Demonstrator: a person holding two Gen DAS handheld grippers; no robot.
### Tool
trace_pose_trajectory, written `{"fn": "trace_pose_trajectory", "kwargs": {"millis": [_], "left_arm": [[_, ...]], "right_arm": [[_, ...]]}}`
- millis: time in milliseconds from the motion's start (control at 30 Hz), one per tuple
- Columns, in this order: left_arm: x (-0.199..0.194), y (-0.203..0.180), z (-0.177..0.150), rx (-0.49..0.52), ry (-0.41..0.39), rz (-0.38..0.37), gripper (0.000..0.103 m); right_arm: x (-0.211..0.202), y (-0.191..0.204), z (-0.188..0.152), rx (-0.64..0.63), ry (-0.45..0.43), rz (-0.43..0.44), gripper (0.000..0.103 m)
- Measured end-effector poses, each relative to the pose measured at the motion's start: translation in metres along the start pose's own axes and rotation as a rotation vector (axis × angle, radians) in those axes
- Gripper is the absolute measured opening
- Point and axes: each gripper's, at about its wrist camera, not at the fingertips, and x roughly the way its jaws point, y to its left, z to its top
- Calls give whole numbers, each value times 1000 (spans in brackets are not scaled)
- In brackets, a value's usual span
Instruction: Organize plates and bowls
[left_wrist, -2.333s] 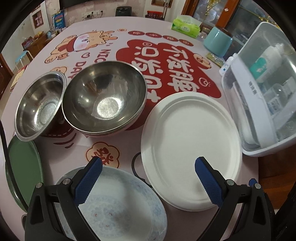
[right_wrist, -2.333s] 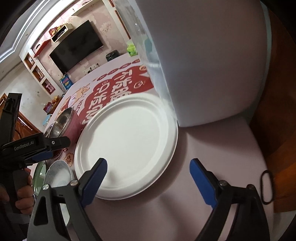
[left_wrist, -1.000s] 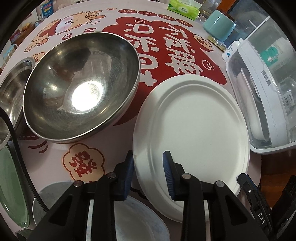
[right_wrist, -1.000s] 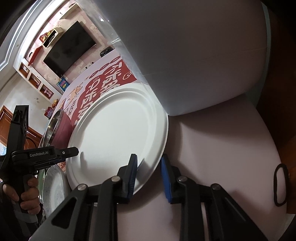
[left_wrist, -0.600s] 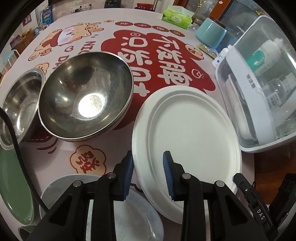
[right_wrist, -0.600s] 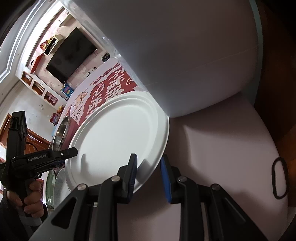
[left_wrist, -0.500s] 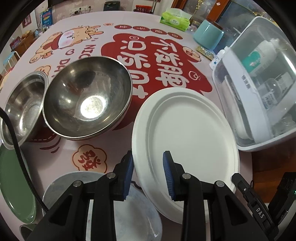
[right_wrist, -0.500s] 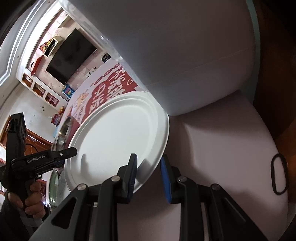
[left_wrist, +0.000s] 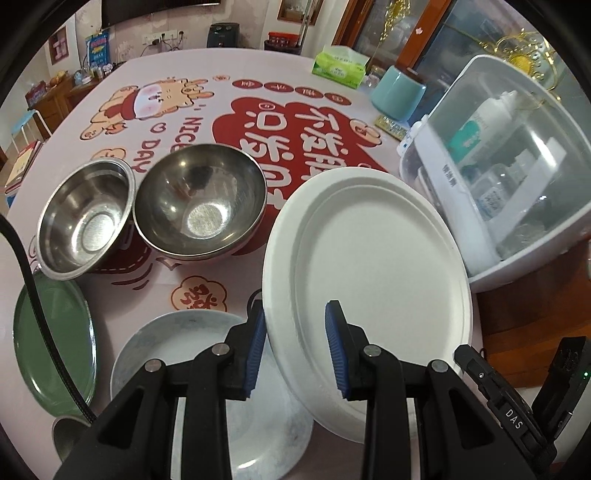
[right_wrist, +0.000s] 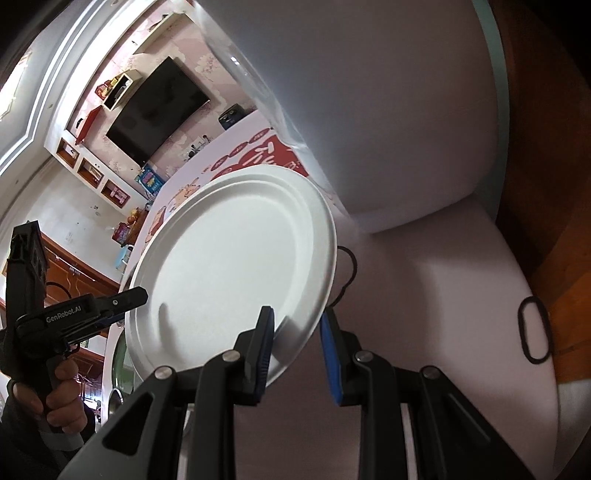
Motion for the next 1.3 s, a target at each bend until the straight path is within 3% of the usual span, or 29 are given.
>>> {"fn": "trace_pose_trajectory", "kwargs": {"millis": [767,1300], "left_arm": [[-105,13,-69,12,-129,-35,30],[-195,59,-167,28,-209,-73,31]], "right_arm": [[-80,58,-33,-183,-126,-17,25],[-146,114,-138,-236,-219,-41,25]]}}
